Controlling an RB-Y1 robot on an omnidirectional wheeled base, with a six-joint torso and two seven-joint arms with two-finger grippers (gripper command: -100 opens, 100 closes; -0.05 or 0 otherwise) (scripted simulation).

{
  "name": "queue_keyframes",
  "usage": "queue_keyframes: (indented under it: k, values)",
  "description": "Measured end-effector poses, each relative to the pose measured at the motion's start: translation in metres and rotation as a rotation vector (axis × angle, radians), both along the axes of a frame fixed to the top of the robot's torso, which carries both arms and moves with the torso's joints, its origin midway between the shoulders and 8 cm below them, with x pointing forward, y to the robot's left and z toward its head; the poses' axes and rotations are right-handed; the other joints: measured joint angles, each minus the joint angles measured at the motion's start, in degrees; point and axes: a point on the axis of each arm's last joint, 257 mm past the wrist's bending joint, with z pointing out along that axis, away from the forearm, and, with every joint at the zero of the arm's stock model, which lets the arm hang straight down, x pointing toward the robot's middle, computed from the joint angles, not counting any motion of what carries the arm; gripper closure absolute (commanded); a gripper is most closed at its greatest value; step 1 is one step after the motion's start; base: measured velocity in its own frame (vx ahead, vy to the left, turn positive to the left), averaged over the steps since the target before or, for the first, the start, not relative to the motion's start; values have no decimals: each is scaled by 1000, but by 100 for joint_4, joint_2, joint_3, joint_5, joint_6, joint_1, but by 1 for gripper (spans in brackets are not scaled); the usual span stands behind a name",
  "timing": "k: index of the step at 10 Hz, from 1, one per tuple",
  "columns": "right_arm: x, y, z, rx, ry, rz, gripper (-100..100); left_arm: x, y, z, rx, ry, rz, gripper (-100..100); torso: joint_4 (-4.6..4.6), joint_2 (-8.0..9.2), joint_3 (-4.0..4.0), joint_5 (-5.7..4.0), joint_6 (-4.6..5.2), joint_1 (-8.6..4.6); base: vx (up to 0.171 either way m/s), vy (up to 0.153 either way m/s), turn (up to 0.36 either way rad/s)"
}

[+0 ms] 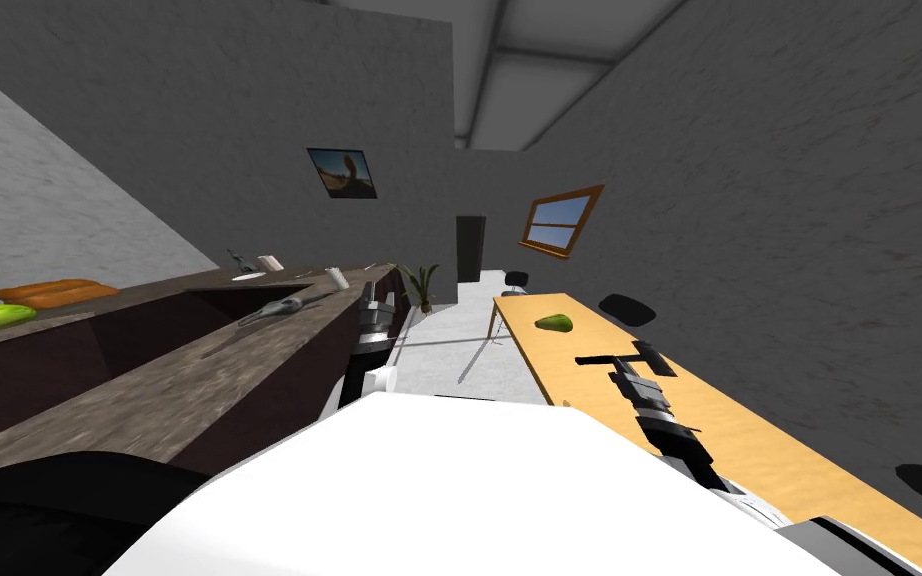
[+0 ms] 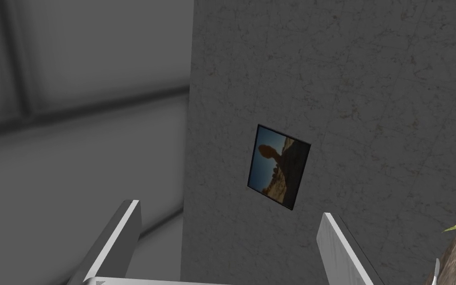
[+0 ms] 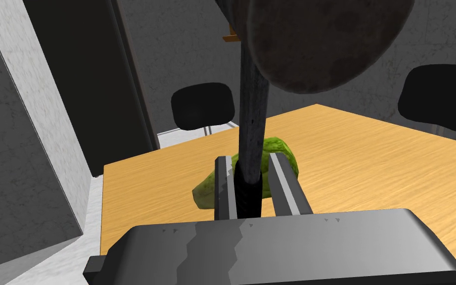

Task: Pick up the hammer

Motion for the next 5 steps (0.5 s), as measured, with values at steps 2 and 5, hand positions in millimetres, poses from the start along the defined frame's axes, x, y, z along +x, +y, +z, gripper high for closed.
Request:
queue_keyframes:
  k: [2,5]
  values:
    - [-5,-6,6,-1,5,17,100,0,0,0,0,0,0,0,2,11,7,2,7,3,59,89,-103]
    - [-9,-10,10,10,6,28,0,0,0,0,0,0,0,0,5,17,10,-4,-4,-20,16,15,1]
